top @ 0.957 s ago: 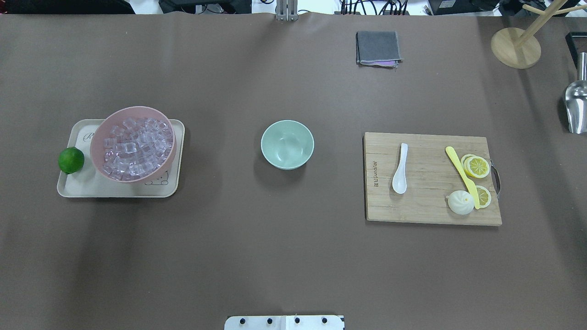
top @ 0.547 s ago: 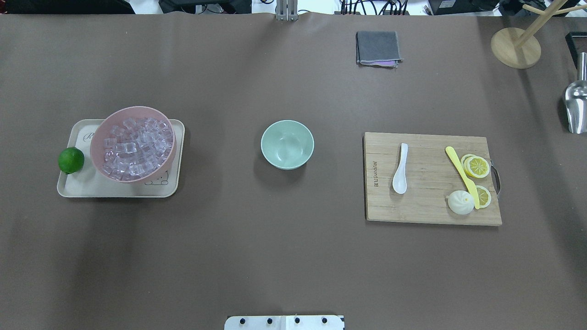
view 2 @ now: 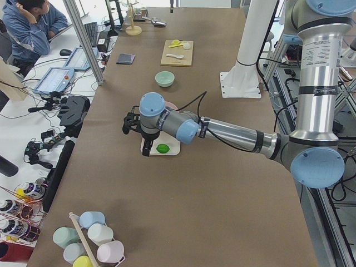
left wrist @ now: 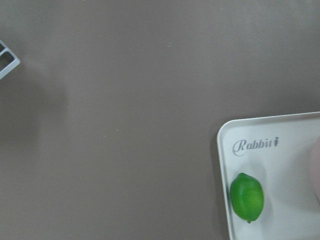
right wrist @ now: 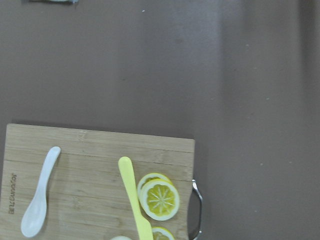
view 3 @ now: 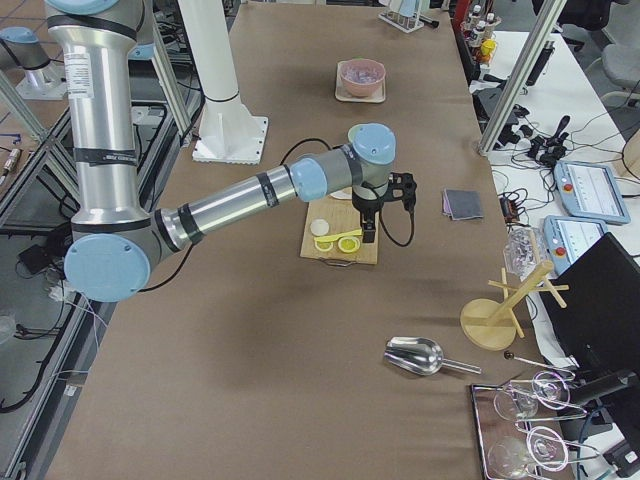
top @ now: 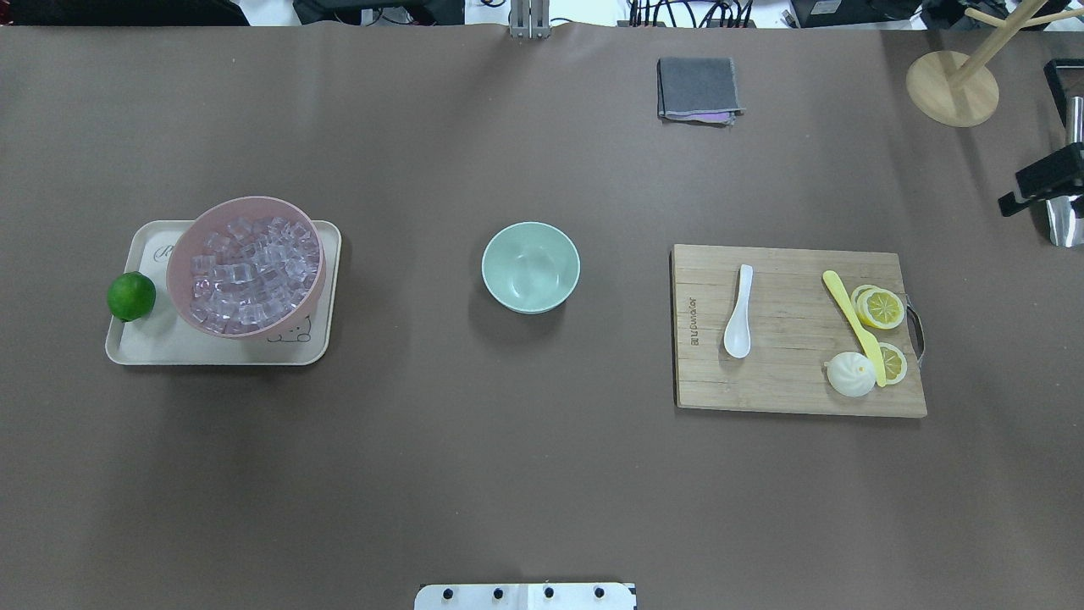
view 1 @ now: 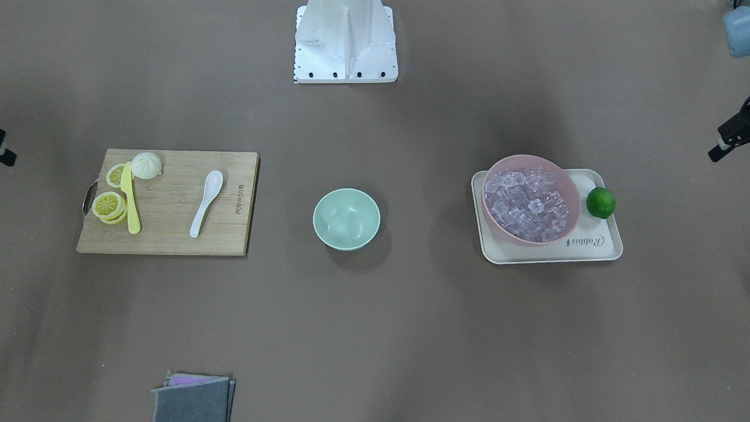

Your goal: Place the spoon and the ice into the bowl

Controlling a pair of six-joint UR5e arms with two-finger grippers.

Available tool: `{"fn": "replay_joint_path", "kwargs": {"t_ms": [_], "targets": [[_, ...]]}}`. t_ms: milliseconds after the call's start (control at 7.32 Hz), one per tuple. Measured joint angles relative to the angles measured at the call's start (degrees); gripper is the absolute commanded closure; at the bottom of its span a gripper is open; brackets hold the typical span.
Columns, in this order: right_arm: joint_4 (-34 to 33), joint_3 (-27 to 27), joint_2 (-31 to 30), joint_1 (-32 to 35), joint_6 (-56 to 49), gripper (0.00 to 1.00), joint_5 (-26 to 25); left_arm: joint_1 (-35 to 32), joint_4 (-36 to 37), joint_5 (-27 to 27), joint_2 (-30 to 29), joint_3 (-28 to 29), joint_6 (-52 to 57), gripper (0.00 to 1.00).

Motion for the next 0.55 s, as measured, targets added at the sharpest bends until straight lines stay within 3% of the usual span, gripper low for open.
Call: {"fn": "replay_joint_path", "kwargs": {"t_ms": [547], "targets": [[1.86, -1.62, 8.86, -20.23, 24.4, 0.15, -15.68, 10.04, 0.16, 5.09, -9.31, -0.97, -12.53, 0.03]]}}
